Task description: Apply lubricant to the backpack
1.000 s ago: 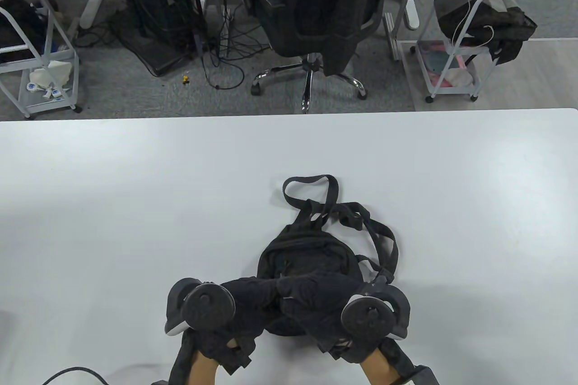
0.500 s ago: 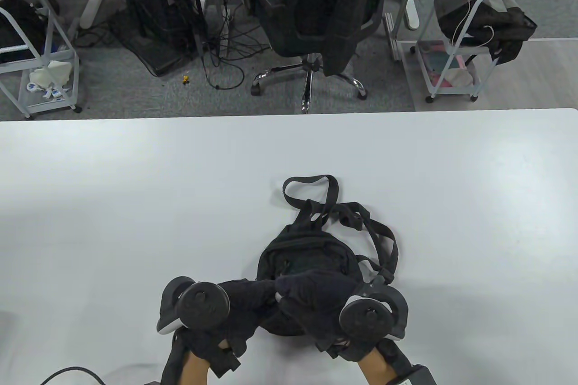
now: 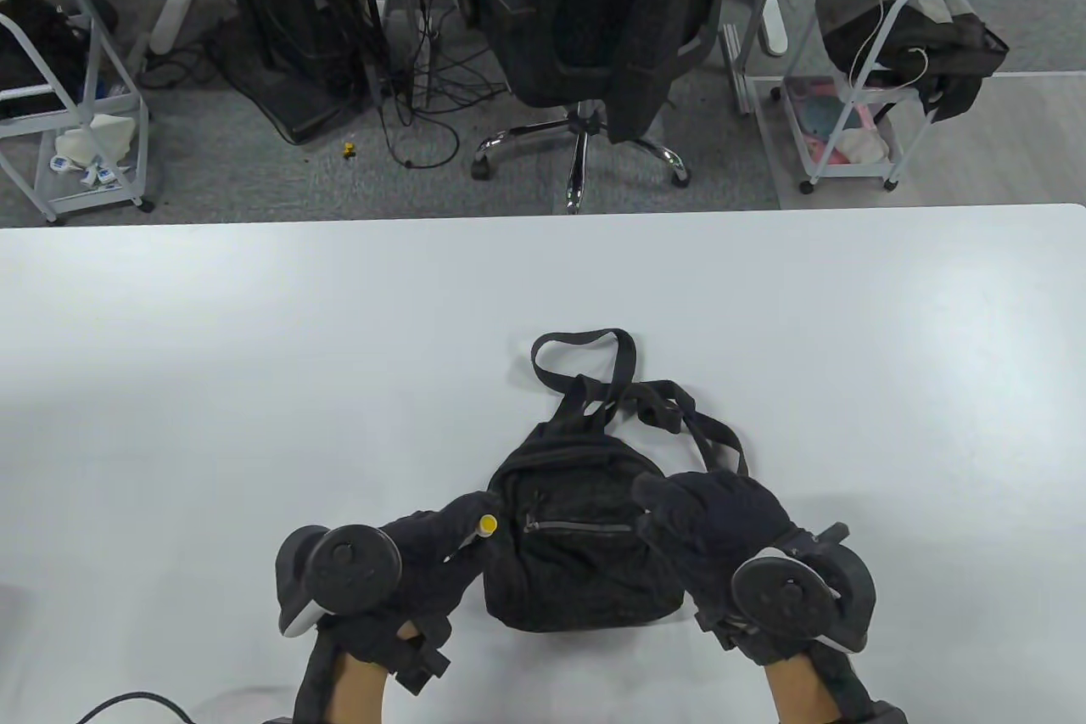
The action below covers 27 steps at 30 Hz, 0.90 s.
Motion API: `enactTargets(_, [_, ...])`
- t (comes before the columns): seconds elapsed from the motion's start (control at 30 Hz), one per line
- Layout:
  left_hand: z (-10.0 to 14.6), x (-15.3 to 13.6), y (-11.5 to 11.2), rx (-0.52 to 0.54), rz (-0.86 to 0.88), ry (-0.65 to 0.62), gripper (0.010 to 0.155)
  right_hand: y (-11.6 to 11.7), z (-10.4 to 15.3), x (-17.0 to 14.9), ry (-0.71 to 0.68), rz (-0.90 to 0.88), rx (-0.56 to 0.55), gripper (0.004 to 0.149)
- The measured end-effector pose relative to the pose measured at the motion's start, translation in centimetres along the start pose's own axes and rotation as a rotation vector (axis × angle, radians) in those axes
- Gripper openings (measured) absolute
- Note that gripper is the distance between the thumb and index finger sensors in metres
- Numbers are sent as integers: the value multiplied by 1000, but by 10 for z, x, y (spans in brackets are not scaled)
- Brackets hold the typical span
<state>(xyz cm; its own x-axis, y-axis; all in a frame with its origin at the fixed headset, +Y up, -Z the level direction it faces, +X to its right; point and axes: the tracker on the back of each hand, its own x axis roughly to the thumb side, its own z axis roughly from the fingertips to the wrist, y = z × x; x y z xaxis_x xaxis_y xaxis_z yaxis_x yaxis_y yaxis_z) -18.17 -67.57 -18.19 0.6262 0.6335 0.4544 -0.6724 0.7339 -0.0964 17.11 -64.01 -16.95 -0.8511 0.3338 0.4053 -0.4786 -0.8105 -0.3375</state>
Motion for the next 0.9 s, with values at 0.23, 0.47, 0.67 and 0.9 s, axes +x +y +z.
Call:
enactTargets(0.23, [3, -9, 7, 62, 6, 20, 55, 4, -7, -50, 302, 134, 75, 43])
enactTargets(0.47, [5, -10, 14, 123, -22, 24, 55, 31, -2, -113, 660, 244, 238, 46])
enactTargets(0.67, [6, -9, 16, 147, -52, 41, 57, 50, 12, -152, 879, 278, 368, 52])
enactTargets(0.9, [7, -9, 17, 161, -73, 47, 57, 66, 19, -166, 952, 342, 483, 51])
